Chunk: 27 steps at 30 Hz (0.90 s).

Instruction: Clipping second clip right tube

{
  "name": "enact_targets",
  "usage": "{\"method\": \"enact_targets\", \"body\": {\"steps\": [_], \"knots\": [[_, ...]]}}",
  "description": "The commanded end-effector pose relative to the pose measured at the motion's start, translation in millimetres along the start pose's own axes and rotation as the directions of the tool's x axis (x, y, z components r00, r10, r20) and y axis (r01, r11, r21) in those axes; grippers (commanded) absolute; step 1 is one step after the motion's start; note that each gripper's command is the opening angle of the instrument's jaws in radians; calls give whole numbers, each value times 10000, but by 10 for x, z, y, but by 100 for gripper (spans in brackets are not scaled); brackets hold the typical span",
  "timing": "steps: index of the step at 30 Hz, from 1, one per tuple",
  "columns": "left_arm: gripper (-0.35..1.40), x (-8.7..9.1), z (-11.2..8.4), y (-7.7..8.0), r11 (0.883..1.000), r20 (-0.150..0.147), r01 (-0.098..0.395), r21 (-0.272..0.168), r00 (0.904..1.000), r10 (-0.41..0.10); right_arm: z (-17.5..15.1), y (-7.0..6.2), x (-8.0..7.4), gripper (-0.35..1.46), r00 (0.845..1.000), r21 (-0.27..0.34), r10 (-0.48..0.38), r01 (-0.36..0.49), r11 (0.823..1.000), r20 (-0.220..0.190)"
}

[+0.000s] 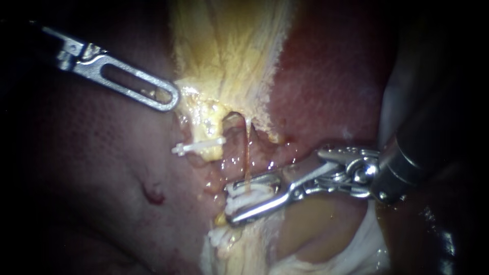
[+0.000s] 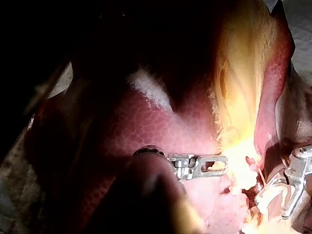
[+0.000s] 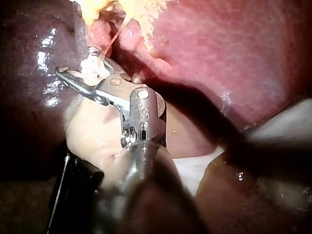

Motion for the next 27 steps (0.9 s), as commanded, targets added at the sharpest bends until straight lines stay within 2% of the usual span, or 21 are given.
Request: {"method": "enact_targets", "body": {"steps": [1,4,8,18,21,27], "knots": [[-35,0,0,0,10000,-4,-1,3,10000,1,1,-3,1,49,10000,158,42,-41,9999,-80],[-35,0,0,0,10000,-4,-1,4,10000,1,3,-11,6,48,9997,608,120,-106,9981,-227],[-35,0,0,0,10000,-4,-1,4,10000,1,3,-15,10,48,9994,902,145,-115,9959,-327],[-35,0,0,0,10000,-4,-1,4,10000,1,-1,-11,9,42,9989,936,206,-167,9955,-409],[-35,0,0,0,10000,-5,-1,5,10000,1,-5,-8,8,35,9989,921,206,-166,9956,-418],[-35,0,0,1,10000,-4,-1,4,10000,1,-13,-5,5,5,9989,921,203,-164,9956,-417]]}}
